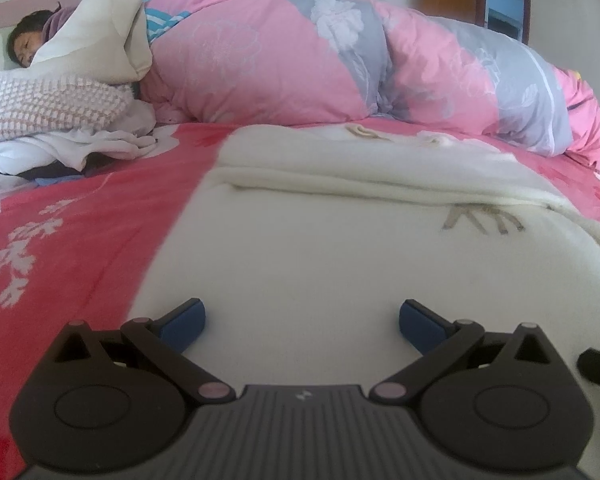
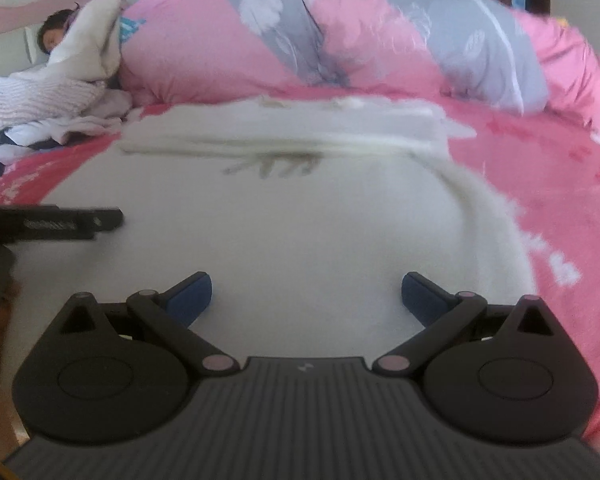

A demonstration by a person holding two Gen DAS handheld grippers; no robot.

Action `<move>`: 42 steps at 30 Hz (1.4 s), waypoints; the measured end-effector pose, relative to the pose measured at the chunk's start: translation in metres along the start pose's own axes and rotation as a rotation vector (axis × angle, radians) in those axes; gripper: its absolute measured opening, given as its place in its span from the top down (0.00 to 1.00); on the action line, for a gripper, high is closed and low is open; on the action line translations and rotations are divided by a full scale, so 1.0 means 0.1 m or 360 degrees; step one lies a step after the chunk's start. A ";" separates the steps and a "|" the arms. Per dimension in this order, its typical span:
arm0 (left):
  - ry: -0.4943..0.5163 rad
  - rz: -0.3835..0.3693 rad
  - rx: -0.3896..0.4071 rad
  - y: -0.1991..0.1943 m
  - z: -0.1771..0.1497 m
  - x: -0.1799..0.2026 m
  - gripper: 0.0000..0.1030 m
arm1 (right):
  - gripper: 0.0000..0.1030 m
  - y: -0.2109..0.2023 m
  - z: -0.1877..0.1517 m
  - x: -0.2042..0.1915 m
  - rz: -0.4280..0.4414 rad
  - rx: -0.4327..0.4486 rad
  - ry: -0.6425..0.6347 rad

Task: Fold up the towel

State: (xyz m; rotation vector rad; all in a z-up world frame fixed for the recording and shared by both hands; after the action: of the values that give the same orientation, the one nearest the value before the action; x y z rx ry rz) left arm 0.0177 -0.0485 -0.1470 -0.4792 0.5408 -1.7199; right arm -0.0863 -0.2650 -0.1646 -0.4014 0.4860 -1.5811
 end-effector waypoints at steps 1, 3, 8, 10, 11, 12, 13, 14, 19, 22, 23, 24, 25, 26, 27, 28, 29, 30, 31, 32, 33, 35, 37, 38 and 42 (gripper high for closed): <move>0.0006 -0.0001 0.0004 -0.01 -0.01 0.00 0.00 | 0.01 0.00 -0.03 0.00 0.0001 0.0031 -0.0009; 0.0021 -0.0012 0.0020 -0.06 -0.05 0.00 0.00 | 0.01 0.00 -0.05 0.01 0.0018 0.0065 -0.0016; 0.0111 -0.0046 0.0060 -0.28 -0.24 -0.03 0.00 | 0.01 0.00 -0.08 0.04 0.0047 0.0109 -0.0009; 0.0130 -0.0074 0.0072 -0.40 -0.33 -0.07 0.00 | 0.01 0.00 -0.08 0.04 0.0043 0.0118 -0.0011; 0.0127 -0.0090 0.0069 -0.45 -0.36 -0.10 0.00 | 0.01 0.00 -0.09 0.04 0.0044 0.0124 -0.0009; 0.0123 -0.0107 0.0066 -0.50 -0.39 -0.13 0.00 | 0.01 -0.01 -0.09 0.04 0.0043 0.0131 -0.0009; 0.0116 -0.0122 0.0052 -0.55 -0.40 -0.16 0.00 | 0.01 -0.01 -0.09 0.04 0.0042 0.0137 -0.0010; 0.0108 -0.0138 0.0035 -0.59 -0.41 -0.18 0.00 | 0.01 -0.01 -0.10 0.04 0.0041 0.0144 -0.0012; 0.0034 -0.0212 -0.0015 -0.78 -0.37 -0.20 0.00 | 0.01 -0.01 -0.10 0.03 0.0038 0.0158 -0.0015; -0.0010 -0.0300 -0.0014 -0.82 -0.31 -0.14 0.00 | 0.01 -0.01 -0.11 0.02 0.0033 0.0163 -0.0019; -0.0002 -0.0308 -0.0013 -0.82 -0.30 -0.10 0.00 | 0.01 -0.01 -0.11 0.02 0.0030 0.0165 -0.0021; 0.0008 -0.0312 -0.0011 -0.82 -0.30 -0.07 0.00 | 0.01 -0.01 -0.11 0.02 0.0029 0.0167 -0.0023; 0.0019 -0.0306 -0.0015 -0.81 -0.31 -0.05 0.00 | 0.01 -0.01 -0.12 0.01 0.0027 0.0169 -0.0024; 0.0029 -0.0297 -0.0021 -0.80 -0.32 -0.04 0.00 | 0.01 -0.01 -0.12 0.01 0.0025 0.0171 -0.0025; 0.0040 -0.0288 -0.0027 -0.79 -0.33 -0.02 0.00 | 0.01 -0.01 -0.12 0.01 0.0024 0.0172 -0.0025; 0.0050 -0.0279 -0.0033 -0.78 -0.34 -0.01 0.00 | 0.01 -0.01 -0.12 0.01 0.0023 0.0174 -0.0026; 0.0060 -0.0270 -0.0039 -0.77 -0.35 0.01 0.00 | 0.01 -0.01 -0.12 0.00 0.0020 0.0175 -0.0027; 0.0071 -0.0261 -0.0045 -0.76 -0.36 0.02 0.00 | 0.01 -0.01 -0.12 0.00 0.0017 0.0176 -0.0029; 0.0081 -0.0253 -0.0051 -0.75 -0.37 0.04 0.00 | 0.01 -0.01 -0.12 0.00 0.0015 0.0176 -0.0030; 0.0092 -0.0244 -0.0057 -0.74 -0.38 0.05 0.00 | 0.01 -0.01 -0.12 0.00 0.0014 0.0177 -0.0031; 0.0102 -0.0235 -0.0062 -0.73 -0.40 0.07 0.00 | 0.01 -0.01 -0.12 0.00 0.0013 0.0177 -0.0032; 0.0123 -0.0217 -0.0074 -0.71 -0.42 0.10 0.00 | 0.01 -0.01 -0.12 0.00 0.0012 0.0177 -0.0032; 0.0120 -0.0217 -0.0079 -0.71 -0.42 0.09 0.00 | 0.01 -0.02 -0.12 0.00 0.0013 0.0174 -0.0031; 0.0115 -0.0219 -0.0081 -0.71 -0.43 0.08 0.00 | 0.01 -0.03 -0.12 0.01 0.0016 0.0173 -0.0029; 0.0107 -0.0220 -0.0077 -0.72 -0.43 0.07 0.00 | 0.01 -0.08 -0.11 0.07 0.0021 0.0174 0.0007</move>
State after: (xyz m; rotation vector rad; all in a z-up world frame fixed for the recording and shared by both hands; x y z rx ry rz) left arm -0.0652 -0.0383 -0.1393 -0.5044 0.6109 -1.8635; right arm -0.0998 -0.2712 -0.1701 -0.3114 0.4027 -1.5884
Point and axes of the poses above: each gripper's, at about its wrist camera, not at the fingertips, and y roughly the way its jaws point, x to its right, z to its top, the point moved 4 cm from there along y, roughly the way its jaws point, and after that the axes turned 1 degree about -y, right-handed, at the moved point
